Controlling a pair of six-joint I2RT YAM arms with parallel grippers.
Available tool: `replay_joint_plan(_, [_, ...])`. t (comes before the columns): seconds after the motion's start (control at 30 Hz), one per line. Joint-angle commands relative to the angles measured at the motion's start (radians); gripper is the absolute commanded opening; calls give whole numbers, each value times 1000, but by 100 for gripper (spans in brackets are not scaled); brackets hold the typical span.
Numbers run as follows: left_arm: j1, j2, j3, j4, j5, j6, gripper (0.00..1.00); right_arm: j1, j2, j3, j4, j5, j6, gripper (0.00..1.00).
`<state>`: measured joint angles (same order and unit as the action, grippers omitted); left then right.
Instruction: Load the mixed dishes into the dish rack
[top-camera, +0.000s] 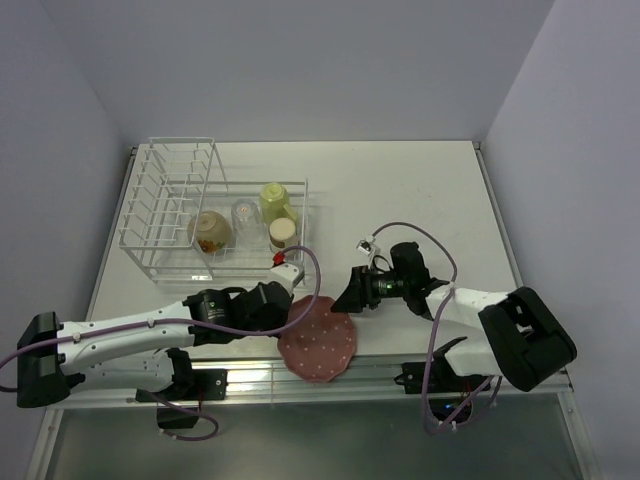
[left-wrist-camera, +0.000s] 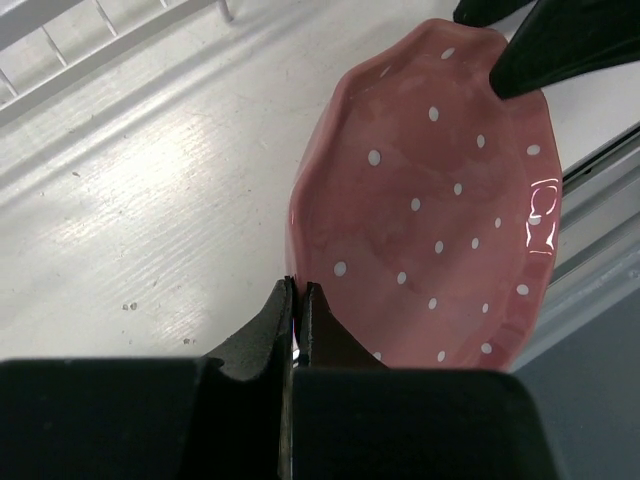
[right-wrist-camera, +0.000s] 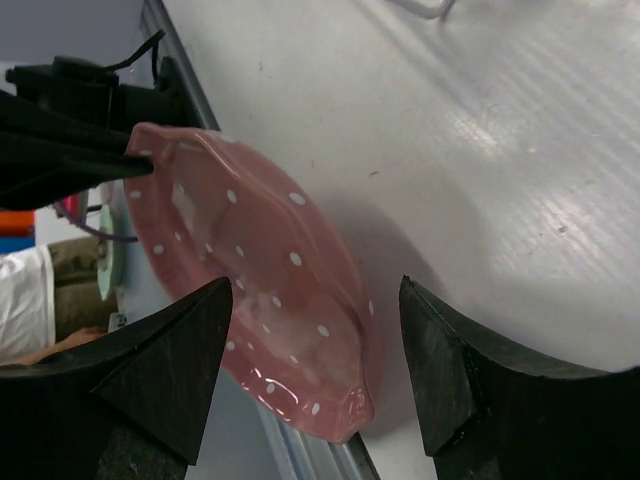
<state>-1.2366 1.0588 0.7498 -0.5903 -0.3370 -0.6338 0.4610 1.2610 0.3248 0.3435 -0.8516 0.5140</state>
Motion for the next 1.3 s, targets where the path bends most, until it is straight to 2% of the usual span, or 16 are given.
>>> replay_joint_plan(0.0, [9,-51,17,115,38,22,0,16,50,-26,224,-124,47,74])
replay_joint_plan(0.07, [9,-51,19,113,44,29,0,30,81,-20,230,-122,52,74])
replay_joint_plan(0.27, [12,-68,20,118,61,31,0,94,164,-30,388,-142,130,71])
replay_joint_plan(0.47, [12,-98,26,110,76,34,0,183,264,-23,528,-156,182,63])
replay_joint_plan(0.67, [14,-134,20,89,79,31,0,246,373,-32,728,-194,254,40])
replay_joint_plan(0.77, [16,-140,13,81,73,29,0,271,457,-38,888,-227,331,20])
replay_joint_plan(0.8, [20,-140,11,81,72,28,0,277,481,-39,1013,-233,403,5])
replay_joint_plan(0.83, [22,-140,10,81,72,29,0,280,539,-49,1096,-237,449,0])
replay_joint_plan(0.87, [22,-140,8,80,72,26,0,287,572,-55,1186,-248,504,0])
replay_joint_plan(0.9, [22,-140,11,75,72,25,0,291,604,-64,1398,-254,624,0])
replay_joint_plan(1.0, [25,-140,25,55,59,11,0,312,650,-66,1418,-225,641,0])
replay_joint_plan(1.17, [29,-143,46,37,38,-1,0,346,585,-84,1416,-165,653,0])
replay_joint_plan(1.23, [29,-140,54,27,32,-15,0,343,517,-92,1375,-144,644,0])
replay_joint_plan(1.27, [29,-140,56,24,27,-23,0,341,482,-87,1270,-123,603,0])
